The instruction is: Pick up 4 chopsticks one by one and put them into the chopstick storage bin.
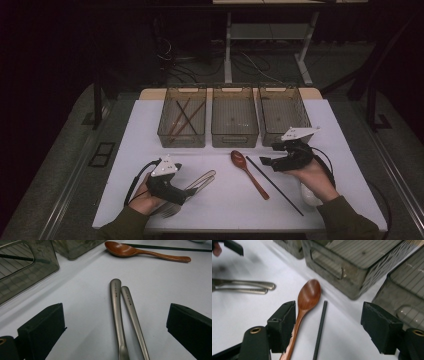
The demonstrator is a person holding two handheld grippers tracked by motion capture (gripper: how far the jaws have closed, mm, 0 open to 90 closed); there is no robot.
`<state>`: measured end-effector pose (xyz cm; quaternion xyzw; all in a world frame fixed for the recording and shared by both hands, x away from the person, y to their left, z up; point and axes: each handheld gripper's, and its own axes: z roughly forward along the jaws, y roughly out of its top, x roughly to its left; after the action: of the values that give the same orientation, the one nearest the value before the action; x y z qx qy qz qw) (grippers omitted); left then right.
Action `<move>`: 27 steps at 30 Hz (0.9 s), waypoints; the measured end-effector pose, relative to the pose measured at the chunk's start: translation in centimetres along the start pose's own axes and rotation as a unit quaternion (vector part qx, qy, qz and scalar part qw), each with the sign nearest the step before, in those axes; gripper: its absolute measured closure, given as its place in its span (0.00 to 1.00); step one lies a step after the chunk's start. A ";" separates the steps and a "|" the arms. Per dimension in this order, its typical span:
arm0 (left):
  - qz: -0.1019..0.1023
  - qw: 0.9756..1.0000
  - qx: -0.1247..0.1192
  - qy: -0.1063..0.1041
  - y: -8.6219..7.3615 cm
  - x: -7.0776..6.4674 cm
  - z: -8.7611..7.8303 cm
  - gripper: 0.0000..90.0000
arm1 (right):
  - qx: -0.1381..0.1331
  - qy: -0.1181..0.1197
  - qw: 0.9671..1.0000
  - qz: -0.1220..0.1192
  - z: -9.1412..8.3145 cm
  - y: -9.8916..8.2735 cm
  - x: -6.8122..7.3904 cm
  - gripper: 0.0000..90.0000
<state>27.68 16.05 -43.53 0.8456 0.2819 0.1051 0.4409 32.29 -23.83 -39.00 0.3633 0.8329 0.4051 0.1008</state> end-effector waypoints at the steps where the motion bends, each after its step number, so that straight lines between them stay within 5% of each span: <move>1: 0.000 1.000 0.000 0.000 0.0 0.0 0.0 0.01 | -0.001 0.001 1.000 -0.002 0.0 -0.2 0.0 0.31; 15: 0.002 1.000 0.000 -0.002 0.0 -0.1 0.0 0.01 | 0.040 0.008 0.999 -0.002 -0.9 -3.8 1.1 0.47; 27: 0.004 1.000 -0.002 -0.003 0.1 -0.2 -0.1 0.01 | 0.072 0.005 0.997 -0.007 0.2 -4.6 1.2 0.73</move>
<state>27.57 15.96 -43.41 0.8462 0.2767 0.1045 0.4433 29.11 -24.77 -42.47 0.3616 0.8629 0.3455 0.0728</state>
